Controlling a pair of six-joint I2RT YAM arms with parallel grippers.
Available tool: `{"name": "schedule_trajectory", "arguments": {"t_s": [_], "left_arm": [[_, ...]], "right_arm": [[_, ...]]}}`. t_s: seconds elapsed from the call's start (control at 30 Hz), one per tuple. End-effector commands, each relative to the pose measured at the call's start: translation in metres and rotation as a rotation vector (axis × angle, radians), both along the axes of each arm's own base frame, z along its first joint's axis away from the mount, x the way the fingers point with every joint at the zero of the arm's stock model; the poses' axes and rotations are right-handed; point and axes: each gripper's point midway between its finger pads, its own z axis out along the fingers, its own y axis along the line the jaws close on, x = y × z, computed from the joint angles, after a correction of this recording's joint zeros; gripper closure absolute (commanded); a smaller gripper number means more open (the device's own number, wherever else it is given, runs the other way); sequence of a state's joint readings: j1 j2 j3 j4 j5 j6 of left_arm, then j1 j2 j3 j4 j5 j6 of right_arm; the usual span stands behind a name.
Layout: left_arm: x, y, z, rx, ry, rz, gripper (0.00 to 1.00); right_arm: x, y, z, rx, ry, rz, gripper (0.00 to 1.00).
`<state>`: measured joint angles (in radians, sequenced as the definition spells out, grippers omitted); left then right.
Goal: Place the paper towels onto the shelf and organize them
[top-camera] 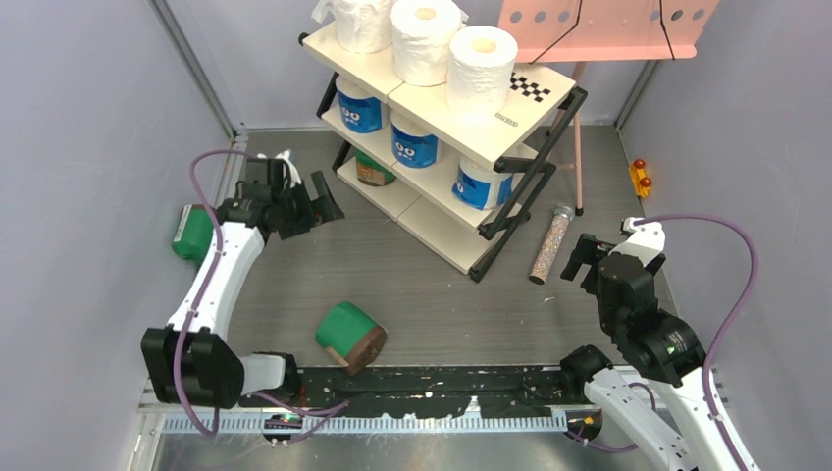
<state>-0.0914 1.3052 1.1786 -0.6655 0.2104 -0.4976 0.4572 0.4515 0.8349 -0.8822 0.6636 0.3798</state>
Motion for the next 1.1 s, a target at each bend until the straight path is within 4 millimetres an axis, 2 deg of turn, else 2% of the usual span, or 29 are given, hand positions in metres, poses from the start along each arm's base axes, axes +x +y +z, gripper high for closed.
{"name": "schedule_trajectory", "arguments": {"t_s": [0.0, 0.07, 0.23, 0.4, 0.77, 1.07], "left_arm": [[-0.068, -0.008, -0.026, -0.017, 0.148, -0.118, 0.04], [-0.086, -0.016, -0.030, -0.067, 0.173, -0.143, 0.04], [-0.127, -0.018, -0.048, -0.114, 0.242, -0.118, 0.04], [-0.151, -0.024, -0.072, -0.184, 0.281, -0.088, 0.06], [-0.178, -0.038, -0.094, -0.293, 0.367, -0.089, 0.12], [-0.192, -0.043, -0.105, -0.328, 0.436, -0.095, 0.24]], "right_arm": [[0.007, 0.008, 0.012, 0.021, -0.041, 0.034, 0.05], [0.008, 0.010, 0.012, 0.021, -0.037, 0.042, 0.05], [0.007, 0.011, 0.012, 0.026, -0.041, 0.050, 0.05], [0.008, 0.014, 0.011, 0.029, -0.038, 0.063, 0.05], [0.010, 0.017, 0.009, 0.031, -0.030, 0.078, 0.05], [0.010, 0.018, 0.010, 0.032, -0.029, 0.083, 0.05]]}}
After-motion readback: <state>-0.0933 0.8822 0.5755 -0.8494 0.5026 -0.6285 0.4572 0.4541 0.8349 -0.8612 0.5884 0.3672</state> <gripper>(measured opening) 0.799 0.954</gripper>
